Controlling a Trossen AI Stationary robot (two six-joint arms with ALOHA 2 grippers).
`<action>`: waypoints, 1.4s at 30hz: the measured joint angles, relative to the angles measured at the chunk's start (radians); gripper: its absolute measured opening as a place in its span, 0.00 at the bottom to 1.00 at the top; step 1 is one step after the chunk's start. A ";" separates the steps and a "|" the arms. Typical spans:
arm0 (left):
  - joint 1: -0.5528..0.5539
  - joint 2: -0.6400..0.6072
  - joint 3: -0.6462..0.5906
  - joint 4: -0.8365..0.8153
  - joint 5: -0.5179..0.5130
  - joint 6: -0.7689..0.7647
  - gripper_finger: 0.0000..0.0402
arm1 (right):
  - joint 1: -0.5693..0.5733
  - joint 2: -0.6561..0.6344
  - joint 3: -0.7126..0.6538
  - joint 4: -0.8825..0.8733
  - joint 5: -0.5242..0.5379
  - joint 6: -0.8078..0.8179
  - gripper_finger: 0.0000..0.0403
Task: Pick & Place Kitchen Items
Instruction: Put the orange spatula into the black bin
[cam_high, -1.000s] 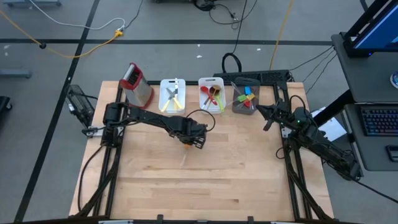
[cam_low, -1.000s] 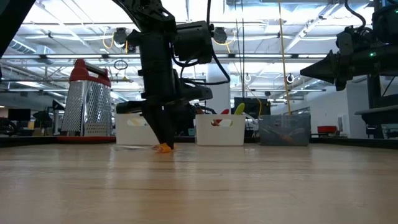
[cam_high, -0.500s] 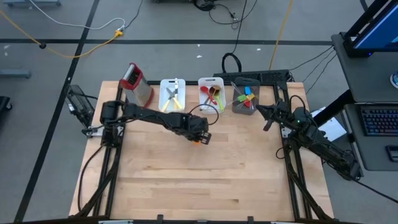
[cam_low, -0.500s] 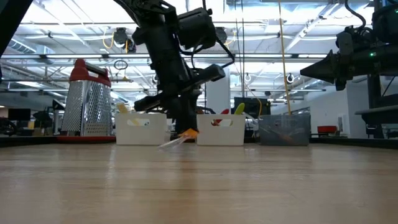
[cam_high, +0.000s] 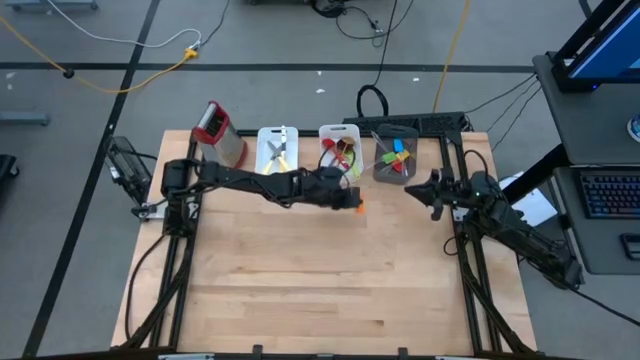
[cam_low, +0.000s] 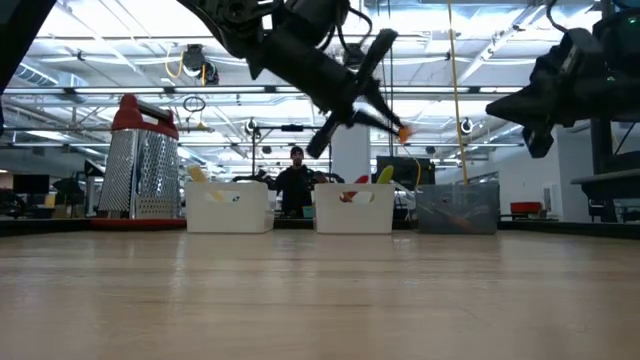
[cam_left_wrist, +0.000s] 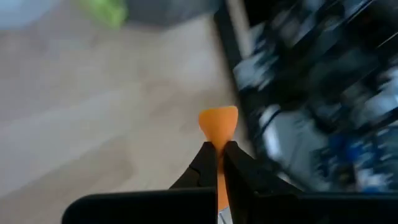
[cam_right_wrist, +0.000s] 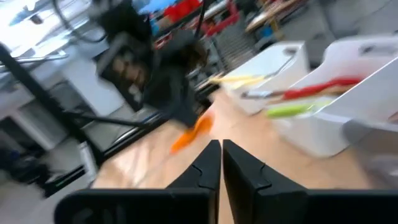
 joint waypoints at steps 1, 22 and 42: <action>0.003 0.000 0.000 0.040 -0.016 -0.006 0.00 | 0.000 0.008 0.000 0.002 -0.024 0.014 0.03; 0.034 0.000 0.002 0.281 -0.266 -0.025 0.00 | 0.010 0.297 0.000 0.338 -0.128 0.226 0.56; 0.089 -0.001 0.002 0.245 -0.282 0.031 0.00 | 0.134 0.791 0.320 0.217 0.082 -0.061 0.59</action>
